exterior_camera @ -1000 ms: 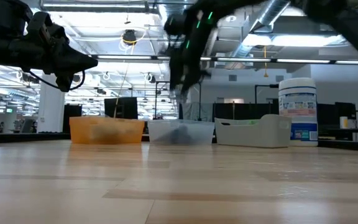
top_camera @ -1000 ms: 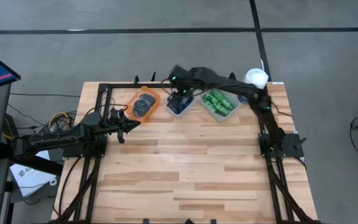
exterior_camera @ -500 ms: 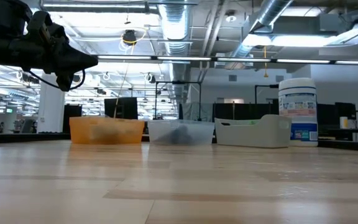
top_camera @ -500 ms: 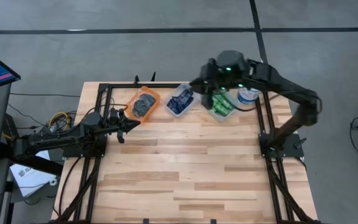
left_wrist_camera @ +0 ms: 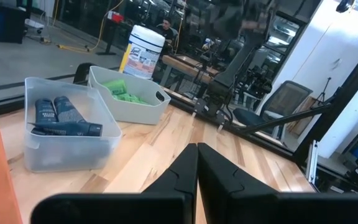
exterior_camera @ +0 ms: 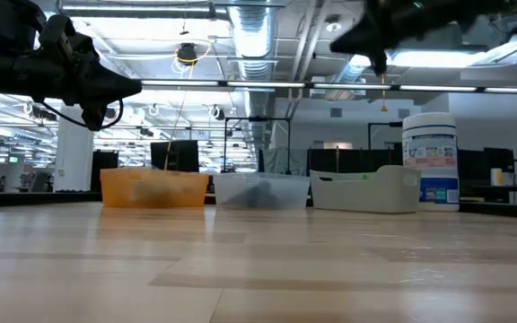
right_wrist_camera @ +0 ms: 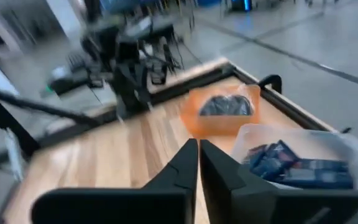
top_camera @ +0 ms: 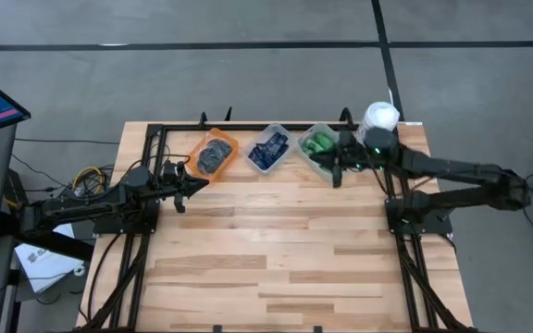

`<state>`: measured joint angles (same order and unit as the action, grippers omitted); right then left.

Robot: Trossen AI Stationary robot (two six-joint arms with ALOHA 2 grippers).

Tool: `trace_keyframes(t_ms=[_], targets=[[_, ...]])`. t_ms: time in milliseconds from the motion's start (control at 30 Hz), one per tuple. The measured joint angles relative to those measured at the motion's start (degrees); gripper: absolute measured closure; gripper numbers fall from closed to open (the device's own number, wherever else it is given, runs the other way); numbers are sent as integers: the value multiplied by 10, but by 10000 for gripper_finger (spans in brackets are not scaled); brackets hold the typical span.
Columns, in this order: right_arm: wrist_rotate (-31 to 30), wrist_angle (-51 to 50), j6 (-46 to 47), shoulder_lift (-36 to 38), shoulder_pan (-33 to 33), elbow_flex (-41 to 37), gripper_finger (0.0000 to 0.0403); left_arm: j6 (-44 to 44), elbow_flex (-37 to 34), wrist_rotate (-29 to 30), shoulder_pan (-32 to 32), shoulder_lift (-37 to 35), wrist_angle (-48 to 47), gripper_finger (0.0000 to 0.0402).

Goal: Pick & Place Travel size toiletries
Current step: Return to Home Position

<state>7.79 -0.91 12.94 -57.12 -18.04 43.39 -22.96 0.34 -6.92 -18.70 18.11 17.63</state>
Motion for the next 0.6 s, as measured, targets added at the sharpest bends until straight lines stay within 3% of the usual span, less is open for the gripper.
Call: trace_keyframes(t_ms=[200,433,600], targets=[[-2,185,101,110,-1,-179,397,0,0,0,0,0,1,398],[-7,139,153,231,0,-216,401,0,0,0,0,0,4,398],[-69,103,153,333,20,-211,402,0,0,0,0,0,5,398]])
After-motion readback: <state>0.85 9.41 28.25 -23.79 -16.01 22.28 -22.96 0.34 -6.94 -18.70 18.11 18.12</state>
